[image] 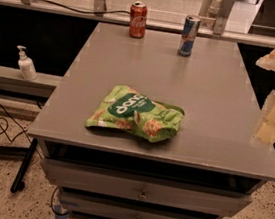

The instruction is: Move green rice chip bag near redbull can

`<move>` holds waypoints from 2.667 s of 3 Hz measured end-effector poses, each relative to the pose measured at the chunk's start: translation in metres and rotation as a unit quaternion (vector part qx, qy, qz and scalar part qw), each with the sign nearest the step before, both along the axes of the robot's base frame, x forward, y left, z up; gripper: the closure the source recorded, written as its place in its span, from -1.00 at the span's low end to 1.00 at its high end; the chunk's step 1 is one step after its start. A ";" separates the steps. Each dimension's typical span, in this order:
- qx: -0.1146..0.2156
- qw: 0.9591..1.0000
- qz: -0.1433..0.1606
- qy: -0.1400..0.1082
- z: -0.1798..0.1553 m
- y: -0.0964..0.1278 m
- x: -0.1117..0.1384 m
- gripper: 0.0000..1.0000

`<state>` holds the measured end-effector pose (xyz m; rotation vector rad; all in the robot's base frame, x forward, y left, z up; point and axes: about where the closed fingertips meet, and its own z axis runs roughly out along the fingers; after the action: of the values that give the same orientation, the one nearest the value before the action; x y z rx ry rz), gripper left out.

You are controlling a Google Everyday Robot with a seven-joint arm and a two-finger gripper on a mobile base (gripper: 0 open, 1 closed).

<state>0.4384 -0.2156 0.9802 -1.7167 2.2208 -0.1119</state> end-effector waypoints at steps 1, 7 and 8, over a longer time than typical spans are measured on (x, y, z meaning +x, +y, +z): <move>0.003 1.000 -0.001 -0.004 0.003 0.000 0.000 -1.00; 0.308 0.947 0.087 -0.038 -0.125 0.201 0.049 -0.70; 0.307 0.945 0.095 -0.054 -0.133 0.198 0.056 -0.22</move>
Offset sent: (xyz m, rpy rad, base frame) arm 0.0173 0.0489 -0.0125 0.3455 -0.0273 -0.0596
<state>0.4947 -0.0179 0.8469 -1.5030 1.7385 0.4723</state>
